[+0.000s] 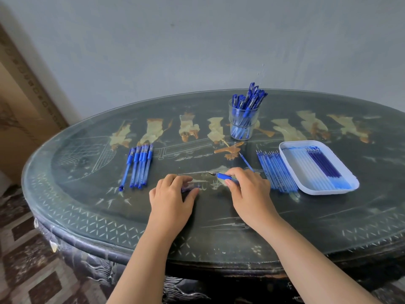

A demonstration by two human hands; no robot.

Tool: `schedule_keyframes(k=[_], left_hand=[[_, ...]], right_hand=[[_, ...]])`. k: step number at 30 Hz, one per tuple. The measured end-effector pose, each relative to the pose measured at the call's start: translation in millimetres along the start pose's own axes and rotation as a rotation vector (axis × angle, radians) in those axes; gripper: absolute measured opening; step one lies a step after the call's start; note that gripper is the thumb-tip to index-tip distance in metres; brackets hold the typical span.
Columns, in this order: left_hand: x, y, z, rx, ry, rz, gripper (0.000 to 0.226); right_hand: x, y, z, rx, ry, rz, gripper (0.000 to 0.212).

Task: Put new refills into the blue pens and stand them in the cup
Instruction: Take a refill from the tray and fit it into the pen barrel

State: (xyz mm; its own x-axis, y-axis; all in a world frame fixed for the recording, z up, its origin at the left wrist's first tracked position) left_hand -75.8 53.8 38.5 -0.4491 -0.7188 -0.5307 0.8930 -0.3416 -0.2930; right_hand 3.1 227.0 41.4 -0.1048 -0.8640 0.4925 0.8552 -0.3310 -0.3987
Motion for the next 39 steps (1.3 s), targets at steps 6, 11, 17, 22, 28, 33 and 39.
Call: schedule_keyframes(k=[6, 11, 17, 22, 28, 33, 39], left_hand=[[-26.4, -0.8, 12.8, -0.061, 0.132, -0.177, 0.032], [-35.7, -1.8, 9.4, -0.102, 0.095, -0.220, 0.013], [-35.2, -2.7, 4.2, -0.146, -0.012, -0.202, 0.028], [-26.7, -4.9, 0.1, -0.022, -0.051, -0.091, 0.054], [-28.2, -0.9, -0.8, 0.036, 0.221, -0.190, 0.024], [-24.4, -4.5, -1.9, 0.033, 0.107, -0.117, 0.027], [-27.6, -1.6, 5.8, 0.008, 0.243, -0.157, 0.024]], right_hand=[[11.4, 3.1, 1.3, -0.019, -0.010, 0.095, 0.015], [10.7, 2.1, -6.9, 0.045, 0.019, 0.119, 0.016], [11.1, 1.4, -10.6, 0.064, 0.045, 0.122, 0.016], [7.6, 0.1, -10.3, 0.074, 0.015, 0.096, 0.018], [6.6, -0.2, -12.4, 0.086, 0.010, 0.094, 0.019], [8.5, 1.1, -12.6, 0.101, 0.026, 0.109, 0.018], [8.2, 1.8, -13.2, 0.103, 0.030, 0.122, 0.018]])
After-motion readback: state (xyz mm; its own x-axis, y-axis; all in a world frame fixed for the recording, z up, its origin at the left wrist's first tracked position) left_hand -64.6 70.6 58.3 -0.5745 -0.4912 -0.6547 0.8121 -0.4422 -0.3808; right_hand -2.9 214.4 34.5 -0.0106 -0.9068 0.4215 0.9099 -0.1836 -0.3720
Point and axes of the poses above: each hand's wrist, its own y-axis away from the middle knuckle, its own z-axis out of the back of the hand, x = y × z, the point moved 10 cm from there along -y, towards the middle knuckle, and after that the axes turned 1 degree about z, right-handed, at the moved point
